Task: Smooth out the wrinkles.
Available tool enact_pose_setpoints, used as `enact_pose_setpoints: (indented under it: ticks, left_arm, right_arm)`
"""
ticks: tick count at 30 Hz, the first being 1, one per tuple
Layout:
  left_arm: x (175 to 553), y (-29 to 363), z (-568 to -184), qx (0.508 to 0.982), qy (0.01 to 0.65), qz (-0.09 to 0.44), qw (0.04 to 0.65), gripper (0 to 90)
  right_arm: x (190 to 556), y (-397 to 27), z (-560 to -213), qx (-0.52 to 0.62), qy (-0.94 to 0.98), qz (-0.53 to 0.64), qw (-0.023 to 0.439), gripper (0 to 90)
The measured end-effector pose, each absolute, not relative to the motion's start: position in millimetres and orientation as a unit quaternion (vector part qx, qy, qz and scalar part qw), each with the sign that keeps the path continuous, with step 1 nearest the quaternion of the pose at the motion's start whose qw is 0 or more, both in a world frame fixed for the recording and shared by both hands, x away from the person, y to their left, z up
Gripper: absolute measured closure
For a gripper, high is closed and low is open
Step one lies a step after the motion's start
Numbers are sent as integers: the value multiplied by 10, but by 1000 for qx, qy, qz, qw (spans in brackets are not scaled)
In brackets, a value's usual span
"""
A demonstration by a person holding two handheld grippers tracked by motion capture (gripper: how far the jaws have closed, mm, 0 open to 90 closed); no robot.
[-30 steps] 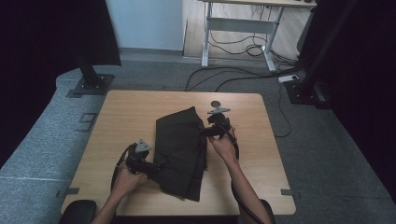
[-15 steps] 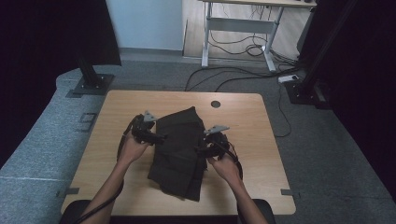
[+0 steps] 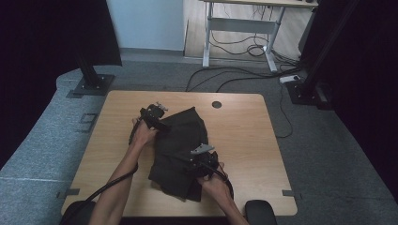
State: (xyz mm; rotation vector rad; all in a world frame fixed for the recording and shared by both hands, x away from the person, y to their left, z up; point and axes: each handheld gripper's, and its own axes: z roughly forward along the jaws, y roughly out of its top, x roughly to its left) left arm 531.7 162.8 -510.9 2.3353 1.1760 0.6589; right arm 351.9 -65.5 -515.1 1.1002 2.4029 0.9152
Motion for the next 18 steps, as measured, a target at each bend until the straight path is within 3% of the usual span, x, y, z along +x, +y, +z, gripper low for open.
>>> enact_pose_setpoints:
  ticks: [3,9,18]
  left_arm:
    - [5263,1666,-5136,839,443,221,225,55]
    - [5046,1895,-5155,825,474,205,228,56]
    - [4354,1981,-5072,851,434,184,231,37]
  right_arm:
    - [3622,-676,-5250,407,843,308,170,130]
    - [3812,-812,-5253,422,841,280,190,137]
    - [4376,-1285,-5265,466,817,264,213,150]
